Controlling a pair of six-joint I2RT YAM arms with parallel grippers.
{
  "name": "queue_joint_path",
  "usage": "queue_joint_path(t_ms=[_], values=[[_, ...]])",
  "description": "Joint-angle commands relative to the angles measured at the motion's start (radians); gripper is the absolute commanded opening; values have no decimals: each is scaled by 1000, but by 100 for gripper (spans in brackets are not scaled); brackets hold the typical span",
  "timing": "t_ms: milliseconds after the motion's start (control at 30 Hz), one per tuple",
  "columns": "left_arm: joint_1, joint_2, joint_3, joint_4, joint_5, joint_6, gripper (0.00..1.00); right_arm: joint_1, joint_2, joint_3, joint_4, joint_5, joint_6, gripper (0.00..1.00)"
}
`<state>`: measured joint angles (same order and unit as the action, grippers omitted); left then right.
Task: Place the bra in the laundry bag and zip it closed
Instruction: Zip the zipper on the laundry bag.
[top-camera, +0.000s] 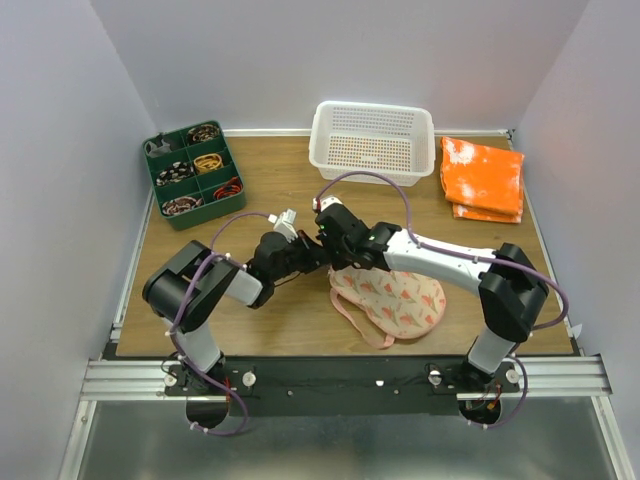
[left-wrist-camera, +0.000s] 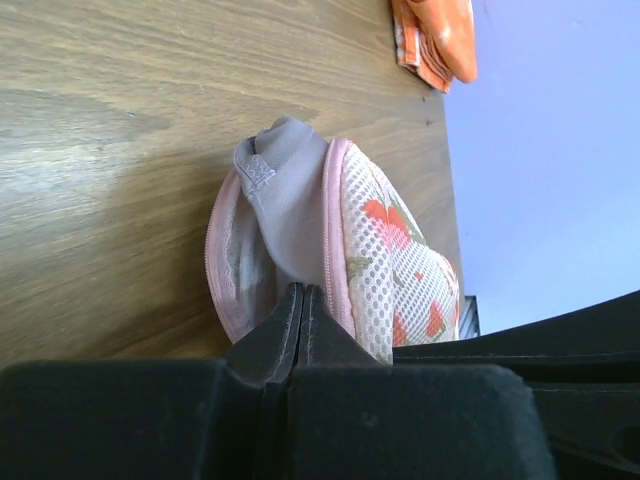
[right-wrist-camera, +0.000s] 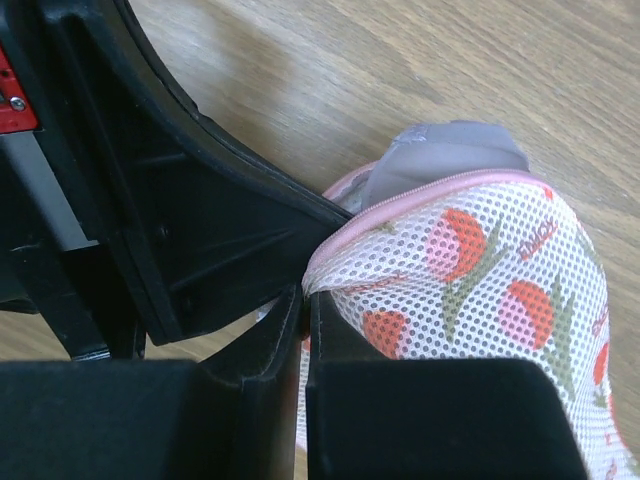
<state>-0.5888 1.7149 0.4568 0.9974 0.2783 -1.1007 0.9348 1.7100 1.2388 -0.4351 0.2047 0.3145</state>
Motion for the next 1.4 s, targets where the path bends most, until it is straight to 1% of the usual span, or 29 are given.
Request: queue_joint_path(t_ms=[0,167,367,467,500,533,633,767,833,900,967,1133,1167,1367], values=[[-34,84,37,209,134,-68,0,6,27,42,76,-10,24,14],[-60,118,30,262,162,-76,0,2,23,51,65,38,34,14],[-78,166,10,389,200,-113,0,-13,14,68,67,56,46,14],[-83,198,0,480,225,-142,0,-19,7,79,61,30,46,14],[-83,207,-6,545,229,-155,0,-24,0,83,61,21,52,14],[-83,231,-15,575,240,-180,0,-25,-4,83,62,15,58,14],[-83,278,-47,679,225,-215,0,-25,-33,73,81,-10,72,14],[-85,241,-81,676,196,-179,0,-36,-61,65,82,-54,103,14],[-85,217,-75,669,200,-163,0,-37,-78,39,111,-80,132,14],[-85,210,-67,673,194,-166,0,-39,-93,18,131,-119,159,15],[-85,210,-56,676,193,-168,0,-37,-89,22,110,-154,179,15],[-85,174,-49,667,170,-151,0,-39,-99,-33,133,-200,253,14],[-85,167,-46,665,170,-151,0,-37,-101,-42,139,-237,261,14],[-83,147,-50,665,145,-145,0,-37,-111,-97,174,-280,336,15]])
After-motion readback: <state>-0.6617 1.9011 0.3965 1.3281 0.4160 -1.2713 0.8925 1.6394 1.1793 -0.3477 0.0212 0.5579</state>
